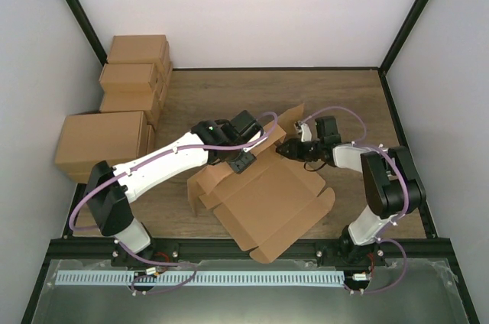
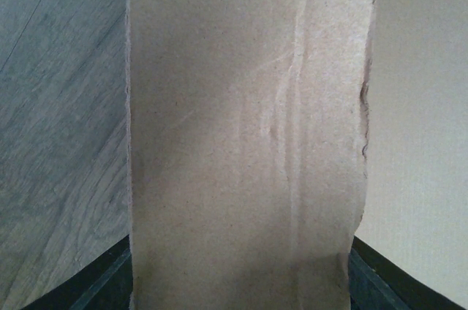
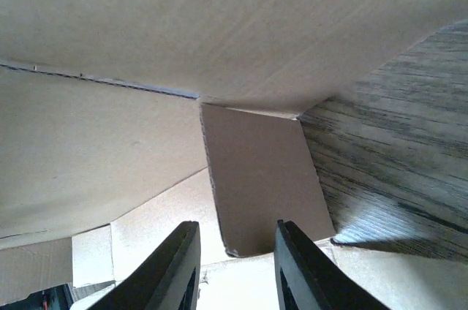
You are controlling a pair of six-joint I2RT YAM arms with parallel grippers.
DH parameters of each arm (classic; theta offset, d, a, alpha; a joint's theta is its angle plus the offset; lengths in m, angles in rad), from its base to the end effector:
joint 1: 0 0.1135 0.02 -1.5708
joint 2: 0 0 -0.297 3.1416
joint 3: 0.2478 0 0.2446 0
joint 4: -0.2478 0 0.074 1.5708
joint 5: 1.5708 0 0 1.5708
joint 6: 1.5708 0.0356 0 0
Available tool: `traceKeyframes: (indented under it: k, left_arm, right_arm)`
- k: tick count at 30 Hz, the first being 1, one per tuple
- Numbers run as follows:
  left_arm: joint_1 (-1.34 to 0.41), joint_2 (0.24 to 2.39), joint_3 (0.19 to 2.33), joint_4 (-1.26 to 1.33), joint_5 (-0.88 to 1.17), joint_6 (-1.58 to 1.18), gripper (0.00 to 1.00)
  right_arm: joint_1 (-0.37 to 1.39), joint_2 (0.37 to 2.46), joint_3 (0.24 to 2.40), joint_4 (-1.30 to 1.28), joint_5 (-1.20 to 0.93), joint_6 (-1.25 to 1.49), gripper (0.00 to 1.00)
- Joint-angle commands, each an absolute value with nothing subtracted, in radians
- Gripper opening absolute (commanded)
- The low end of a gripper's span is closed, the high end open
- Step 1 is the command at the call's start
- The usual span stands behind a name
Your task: Fold the paper box
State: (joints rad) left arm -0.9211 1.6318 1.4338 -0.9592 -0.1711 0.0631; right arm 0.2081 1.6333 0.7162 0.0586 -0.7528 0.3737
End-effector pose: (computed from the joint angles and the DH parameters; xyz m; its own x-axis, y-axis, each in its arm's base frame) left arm 0.2022 -0.2561 0.3222 -0.5060 0.7687 -0.3913 0.7767 0.6033 0.1809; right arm 0.2843 0.0849 0.1825 -0.9041 0.0814 -0.4196 -0.2770 0.6359 0.7203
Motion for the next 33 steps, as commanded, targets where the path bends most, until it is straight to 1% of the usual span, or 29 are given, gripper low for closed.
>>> traceKeyframes:
  k: [1,5,9,15,19,23,29,30,31,33]
  left_arm:
    - [-0.926,1.685,1.422,-0.999,-0.105,0.077,0.60]
    - [-0.929,1.694,1.418,-1.016,-0.104,0.078,0.59]
    - [-0.936,1.695,1.414,-1.017,-0.091,0.074,0.59]
    - [-0.952,1.704,1.411,-1.022,-0.096,0.073,0.59]
    - [-0.952,1.702,1.410,-1.021,-0.098,0.071,0.59]
    - [-0.953,1.701,1.409,-1.019,-0.115,0.071,0.58]
    - [-0.952,1.699,1.410,-1.017,-0.146,0.058,0.58]
    - [-0.951,1.696,1.410,-1.016,-0.148,0.056,0.58]
    - [-0.950,1.693,1.411,-1.016,-0.150,0.056,0.58]
    - [-0.948,1.689,1.411,-1.012,-0.155,0.055,0.58]
  right_arm:
    - [0.206,1.657,0.717,0.086,-0.795,0.360,0.29]
    - [0.205,1.650,0.717,0.090,-0.773,0.373,0.28]
    - [0.206,1.610,0.713,0.094,-0.706,0.384,0.29]
    - [0.206,1.610,0.741,0.077,-0.688,0.378,0.30]
    - [0.203,1.581,0.738,0.064,-0.632,0.378,0.31]
    - [0.202,1.498,0.717,0.054,-0.520,0.368,0.34]
    - [0.198,1.409,0.708,0.081,-0.250,0.313,0.37]
    - [0.198,1.410,0.710,0.102,-0.248,0.266,0.38]
    - [0.198,1.406,0.709,0.129,-0.285,0.212,0.41]
    - [0.196,1.389,0.709,0.165,-0.271,0.148,0.51]
